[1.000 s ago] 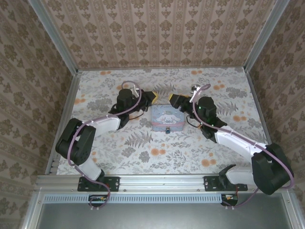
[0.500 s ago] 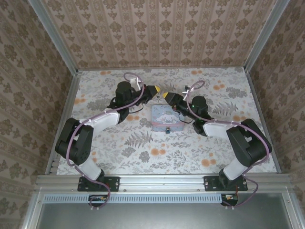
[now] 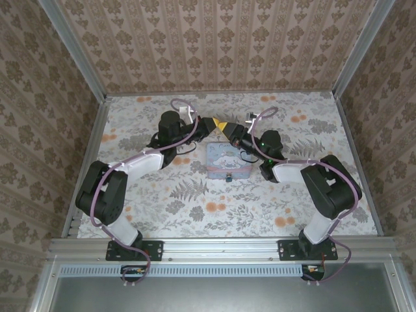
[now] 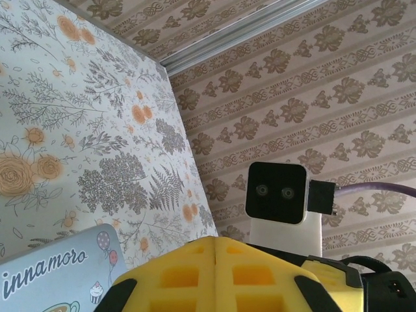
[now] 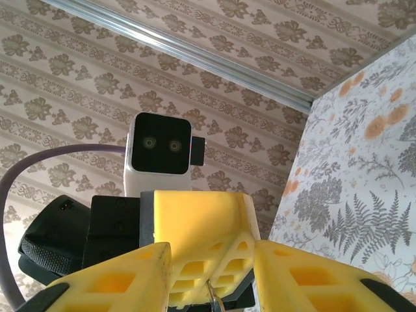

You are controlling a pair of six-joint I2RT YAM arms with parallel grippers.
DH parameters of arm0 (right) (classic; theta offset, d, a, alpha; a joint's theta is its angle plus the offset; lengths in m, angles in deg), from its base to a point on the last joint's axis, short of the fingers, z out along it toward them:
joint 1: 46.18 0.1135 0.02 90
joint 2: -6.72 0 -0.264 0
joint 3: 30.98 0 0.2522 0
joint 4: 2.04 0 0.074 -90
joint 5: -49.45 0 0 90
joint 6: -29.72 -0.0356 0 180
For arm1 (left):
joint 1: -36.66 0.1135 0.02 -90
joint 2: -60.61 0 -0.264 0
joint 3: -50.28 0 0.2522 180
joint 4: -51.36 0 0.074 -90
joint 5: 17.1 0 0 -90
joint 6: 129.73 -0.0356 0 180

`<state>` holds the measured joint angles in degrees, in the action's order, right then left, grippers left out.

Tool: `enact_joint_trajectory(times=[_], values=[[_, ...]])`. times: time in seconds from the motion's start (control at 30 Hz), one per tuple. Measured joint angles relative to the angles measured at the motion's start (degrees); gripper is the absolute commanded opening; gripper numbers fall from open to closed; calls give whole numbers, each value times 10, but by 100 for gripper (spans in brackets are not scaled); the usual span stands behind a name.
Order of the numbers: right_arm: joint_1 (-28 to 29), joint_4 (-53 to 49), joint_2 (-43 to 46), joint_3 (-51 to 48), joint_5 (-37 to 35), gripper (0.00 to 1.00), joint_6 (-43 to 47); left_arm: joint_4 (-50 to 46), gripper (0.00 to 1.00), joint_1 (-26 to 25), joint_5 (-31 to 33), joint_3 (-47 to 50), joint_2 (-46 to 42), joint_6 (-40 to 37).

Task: Unlock the padlock with the key

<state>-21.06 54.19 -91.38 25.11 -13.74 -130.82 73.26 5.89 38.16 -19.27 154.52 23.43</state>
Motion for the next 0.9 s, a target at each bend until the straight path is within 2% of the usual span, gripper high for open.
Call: enact_joint_trajectory(times=[0.6, 0.77, 0.9], values=[[15, 21, -13, -1, 11, 31, -4, -5, 0, 0, 0, -9, 0, -7], [18, 26, -13, -8, 11, 17, -3, -5, 0, 0, 0, -9, 0, -11], [18, 32, -13, -12, 11, 0, -4, -6, 0, 0, 2, -9, 0, -13]])
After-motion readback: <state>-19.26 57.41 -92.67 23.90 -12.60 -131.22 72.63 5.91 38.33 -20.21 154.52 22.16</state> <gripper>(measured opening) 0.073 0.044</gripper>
